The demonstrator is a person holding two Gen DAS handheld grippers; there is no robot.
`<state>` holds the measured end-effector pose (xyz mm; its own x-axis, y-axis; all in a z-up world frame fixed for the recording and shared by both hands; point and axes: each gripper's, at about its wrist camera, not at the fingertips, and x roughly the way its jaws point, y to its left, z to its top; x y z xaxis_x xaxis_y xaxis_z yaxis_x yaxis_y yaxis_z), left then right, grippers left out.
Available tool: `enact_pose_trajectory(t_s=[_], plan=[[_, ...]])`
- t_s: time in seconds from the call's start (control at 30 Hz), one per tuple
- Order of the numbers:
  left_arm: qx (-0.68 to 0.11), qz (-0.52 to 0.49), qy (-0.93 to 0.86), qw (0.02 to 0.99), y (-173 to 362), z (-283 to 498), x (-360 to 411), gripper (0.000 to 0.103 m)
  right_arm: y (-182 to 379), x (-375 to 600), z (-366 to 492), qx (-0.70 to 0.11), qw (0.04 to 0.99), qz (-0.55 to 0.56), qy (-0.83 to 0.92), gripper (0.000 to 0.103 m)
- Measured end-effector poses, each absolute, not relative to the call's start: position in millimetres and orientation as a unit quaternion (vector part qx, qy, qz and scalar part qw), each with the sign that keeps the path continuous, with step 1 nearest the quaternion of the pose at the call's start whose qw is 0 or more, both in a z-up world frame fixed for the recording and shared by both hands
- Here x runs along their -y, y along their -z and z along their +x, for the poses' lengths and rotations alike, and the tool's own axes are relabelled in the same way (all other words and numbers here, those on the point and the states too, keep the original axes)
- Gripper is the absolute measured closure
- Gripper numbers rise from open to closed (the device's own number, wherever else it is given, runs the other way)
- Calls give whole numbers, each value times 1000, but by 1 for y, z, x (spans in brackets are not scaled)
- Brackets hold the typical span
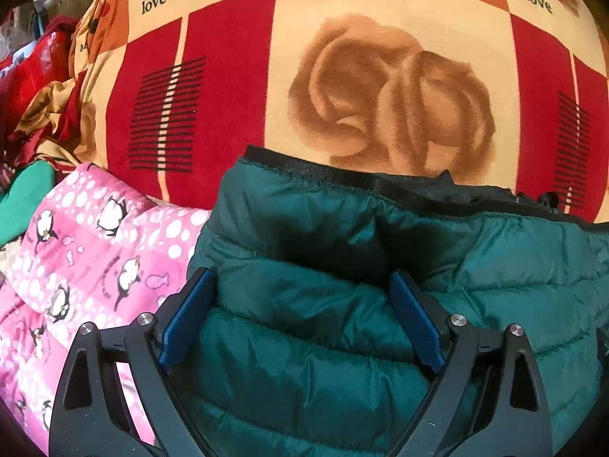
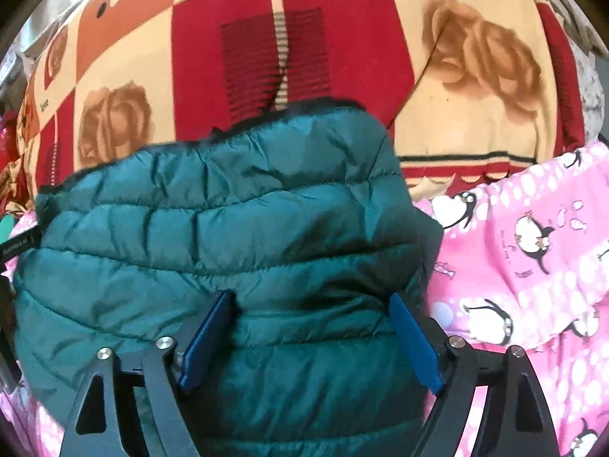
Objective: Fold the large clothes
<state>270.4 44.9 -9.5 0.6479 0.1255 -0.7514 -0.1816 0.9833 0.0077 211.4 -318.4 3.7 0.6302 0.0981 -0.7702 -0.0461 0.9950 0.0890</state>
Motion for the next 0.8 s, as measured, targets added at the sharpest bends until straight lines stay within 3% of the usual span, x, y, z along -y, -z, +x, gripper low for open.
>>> enact_pose_trajectory(t_s=[0.27, 0.53, 0.8], plan=[[-378, -17, -65, 923, -14, 220, -47, 10, -30, 325, 151, -400, 914, 16, -60, 21], [-373, -10, -65, 926, -12, 175, -51, 10, 16, 330, 157, -460, 886, 35, -41, 20], [-383, -14, -66, 921, -1, 160, -55, 10, -16, 324, 131, -437, 899, 13, -31, 20]])
